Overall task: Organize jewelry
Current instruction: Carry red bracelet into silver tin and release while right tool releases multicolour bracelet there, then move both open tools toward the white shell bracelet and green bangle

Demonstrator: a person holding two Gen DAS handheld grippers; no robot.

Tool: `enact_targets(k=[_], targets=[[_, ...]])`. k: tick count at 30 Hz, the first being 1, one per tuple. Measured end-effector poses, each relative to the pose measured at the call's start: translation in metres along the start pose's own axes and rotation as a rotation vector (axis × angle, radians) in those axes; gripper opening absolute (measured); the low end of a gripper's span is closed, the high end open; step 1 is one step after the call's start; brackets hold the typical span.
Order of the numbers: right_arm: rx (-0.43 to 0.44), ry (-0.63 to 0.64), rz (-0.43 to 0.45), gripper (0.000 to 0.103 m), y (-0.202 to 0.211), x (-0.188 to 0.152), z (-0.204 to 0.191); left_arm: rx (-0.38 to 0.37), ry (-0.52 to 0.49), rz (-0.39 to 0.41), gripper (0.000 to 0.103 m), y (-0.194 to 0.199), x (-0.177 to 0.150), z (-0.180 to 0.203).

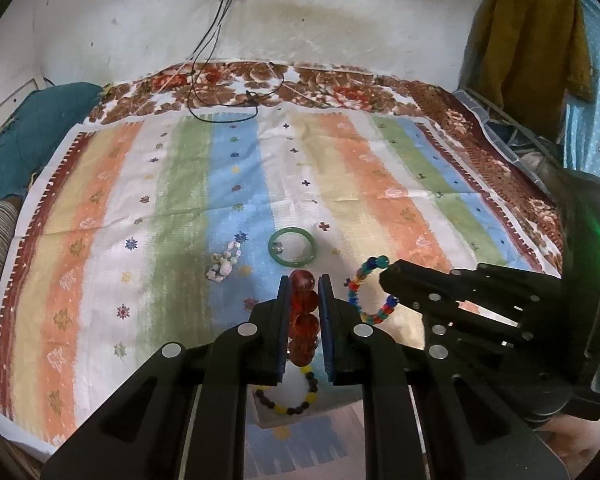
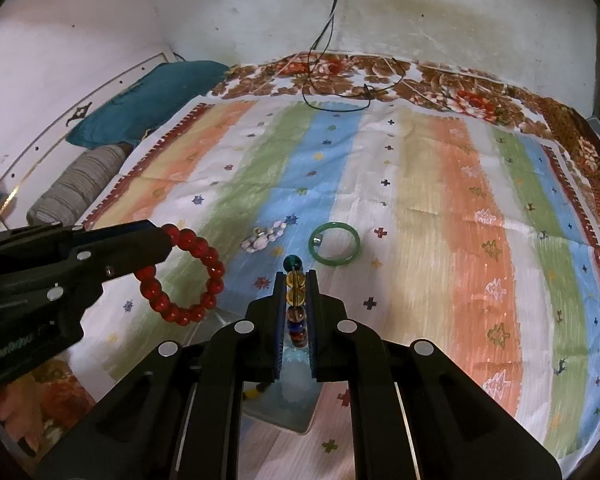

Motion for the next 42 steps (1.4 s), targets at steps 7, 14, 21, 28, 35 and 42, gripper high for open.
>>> enact_targets(k=[7,14,21,28,35,42], targets=[[0.008,0.009,-0.019,0.01,0.003,-0.011,-0.005,0.018,-0.017,0.009,0.013,0.007,-0.011,0.01],[0.015,0.004,-0.052,0.011,0.0,-0.017,-0.005,0.015,0.009,-0.009,0.013,0.006,-0.015,0.006],[-0.019,-0.026,-0.048,0.028,-0.001,-0.014,0.006,0.022,0.071,-0.007,0.014,0.007,-0.009,-0.011],[-0.038,-0.047,-0.061,0.034,-0.009,-0.012,0.015,0.052,0.1,-0.02,0.023,-0.002,-0.003,-0.024],[-0.064,-0.055,-0.075,0.044,-0.019,-0.007,0.024,0.086,0.117,-0.051,0.04,-0.02,0.004,-0.036],[-0.076,-0.056,-0.091,0.055,-0.028,-0.002,0.03,0.041,0.196,-0.122,0.048,-0.039,0.006,-0.054]])
Point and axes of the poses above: each gripper's, at about its wrist camera, not at the fingertips, and y roughly against the way its jaws point, z to its right, x to its top, the point moved 1 cm from there along -y, roughly the way its jaws point, and after that the axes turned 7 degrees about x, right-handed, at the moved point
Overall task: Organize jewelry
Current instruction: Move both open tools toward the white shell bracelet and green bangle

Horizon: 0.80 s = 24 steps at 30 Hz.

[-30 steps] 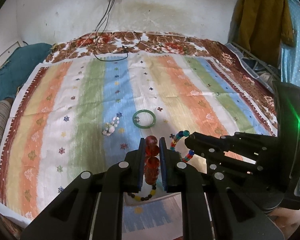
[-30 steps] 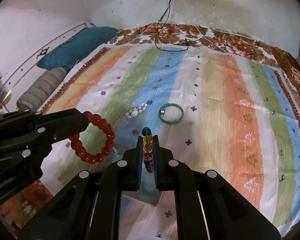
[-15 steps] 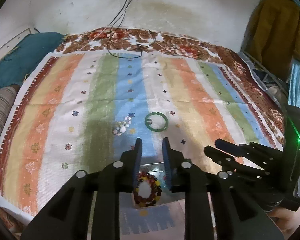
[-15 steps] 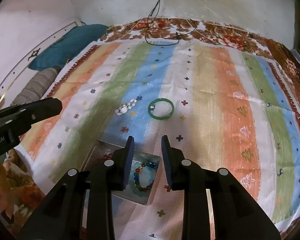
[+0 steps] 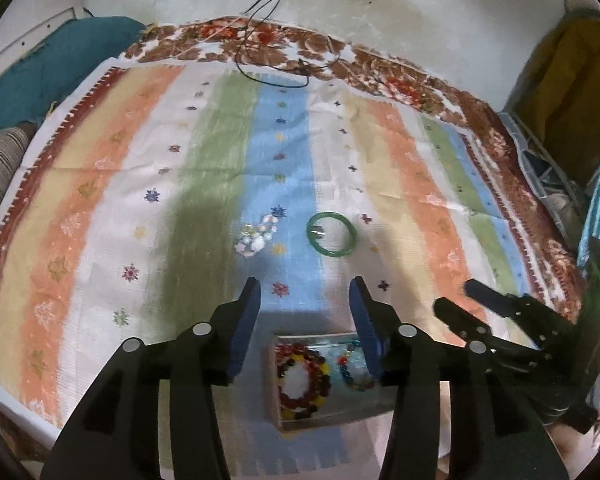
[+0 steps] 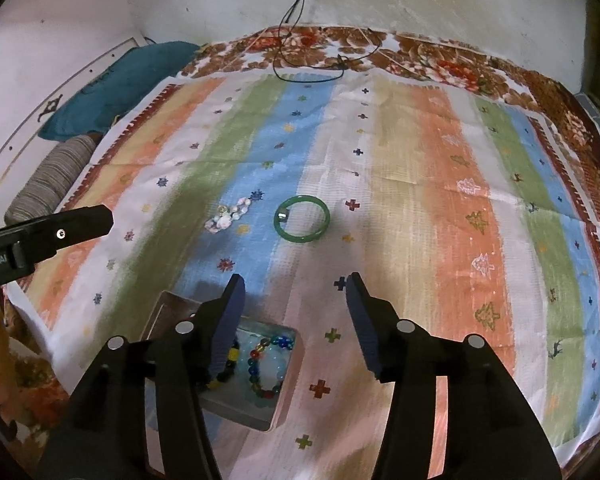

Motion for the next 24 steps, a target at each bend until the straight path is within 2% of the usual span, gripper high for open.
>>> enact_targets(k=[4,11,18,24], targets=[[-0.017,0.007,-0.013,0.062,-0.008,0.004,0.001,0.059,-0.03,-0.004,0.051,-0.01,0.001,0.0],[-0.051,0.028,-0.027,0.065,-0.026,0.009,0.006,0.12,0.004,0.001,0.054,-0.026,0.009,-0.012],[-0.067,0.022,0.006,0.07,-0.027,0.015,0.007,0.136,-0.05,0.008,0.054,-0.04,0.013,-0.002],[-0.083,0.023,-0.005,0.07,-0.033,0.017,0.01,0.156,-0.078,-0.002,0.061,-0.047,0.01,0.003]])
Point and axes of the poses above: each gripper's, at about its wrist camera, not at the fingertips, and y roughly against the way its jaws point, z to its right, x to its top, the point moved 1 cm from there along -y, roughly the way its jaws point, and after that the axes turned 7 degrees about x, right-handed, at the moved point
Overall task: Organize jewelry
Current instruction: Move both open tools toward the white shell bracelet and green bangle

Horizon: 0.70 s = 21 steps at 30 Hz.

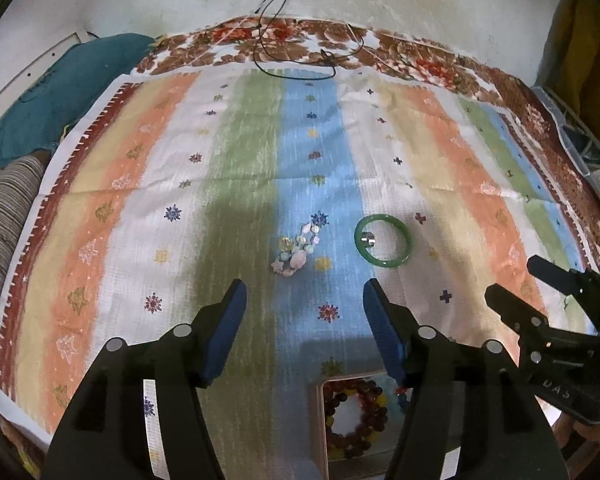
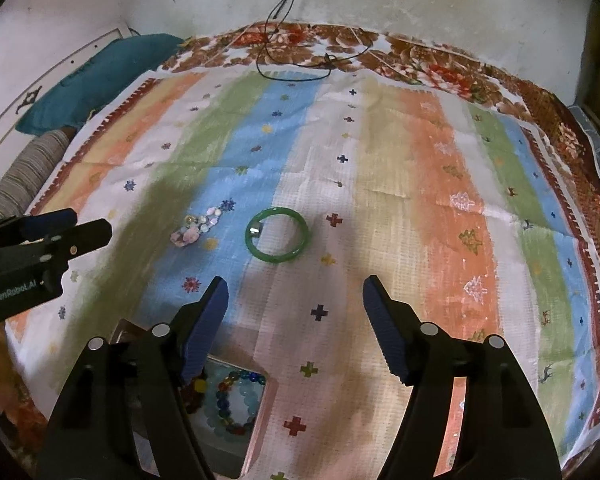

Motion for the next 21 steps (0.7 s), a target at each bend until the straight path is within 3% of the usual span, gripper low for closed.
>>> enact_targets(k=[21], targets=[[-0.032,-0.016,-0.055,0.073,-0.041,0.012,0.009,0.015,-0.028,-0.044,0.062,-0.036,0.009,0.003]])
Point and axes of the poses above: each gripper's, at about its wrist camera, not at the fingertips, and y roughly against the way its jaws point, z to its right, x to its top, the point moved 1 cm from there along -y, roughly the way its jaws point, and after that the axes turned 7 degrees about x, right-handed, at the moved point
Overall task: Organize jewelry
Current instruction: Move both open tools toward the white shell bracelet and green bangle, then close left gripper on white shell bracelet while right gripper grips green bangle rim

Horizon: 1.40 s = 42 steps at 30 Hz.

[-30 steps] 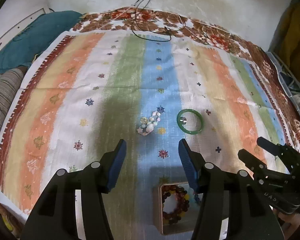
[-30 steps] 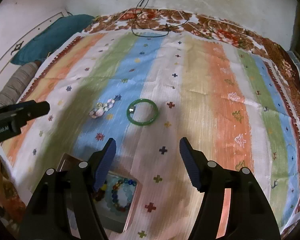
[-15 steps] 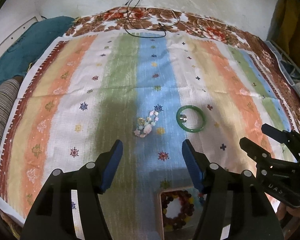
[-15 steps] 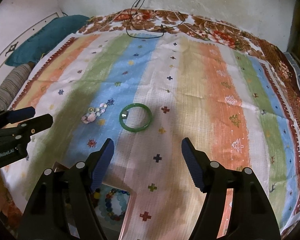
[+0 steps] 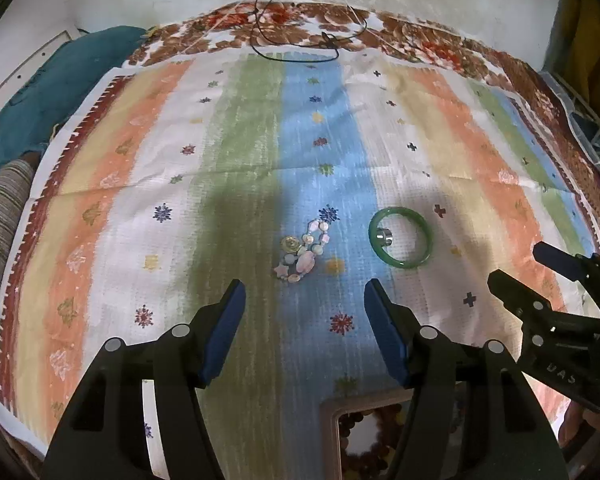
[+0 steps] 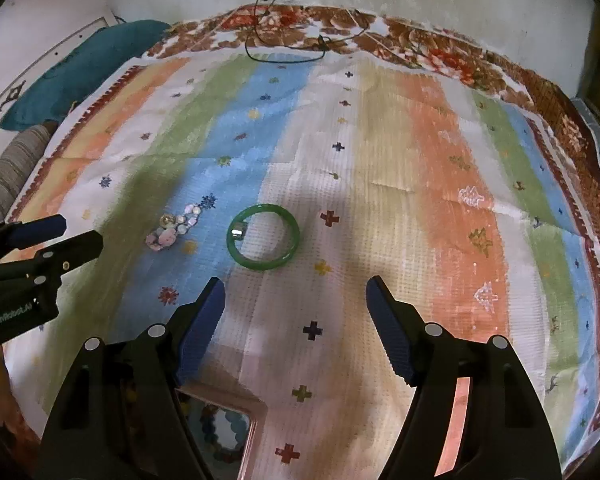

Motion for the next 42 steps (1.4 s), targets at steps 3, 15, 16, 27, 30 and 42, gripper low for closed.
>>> enact_targets(k=[3,15,16,27,30,42], targets=[[-0.008,-0.001,-0.009,0.073,-0.007,0.001,0.001,-0.012,0.001,-0.009,0.062,-0.006,0.002,0.001],[-0.001,-0.011,-0.05,0.073,-0.033,0.006,0.007,-0.03,0.003,-0.055,0.065,-0.029,0.004,-0.001],[-0.003,-0.008,-0.053,0.074,-0.036,0.007,0.006,-0.031,0.0,-0.058,0.065,-0.031,0.004,0.0],[-0.008,-0.01,-0.067,0.087,-0.055,0.015,0.008,-0.013,-0.015,-0.066,0.076,-0.052,0.008,0.0],[-0.022,-0.004,-0.073,0.088,-0.06,0.017,0.008,0.001,-0.008,-0.044,0.079,-0.054,0.01,-0.002],[-0.015,-0.042,-0.103,0.089,-0.081,0.025,0.019,0.015,0.012,-0.06,0.088,-0.074,0.014,-0.007]])
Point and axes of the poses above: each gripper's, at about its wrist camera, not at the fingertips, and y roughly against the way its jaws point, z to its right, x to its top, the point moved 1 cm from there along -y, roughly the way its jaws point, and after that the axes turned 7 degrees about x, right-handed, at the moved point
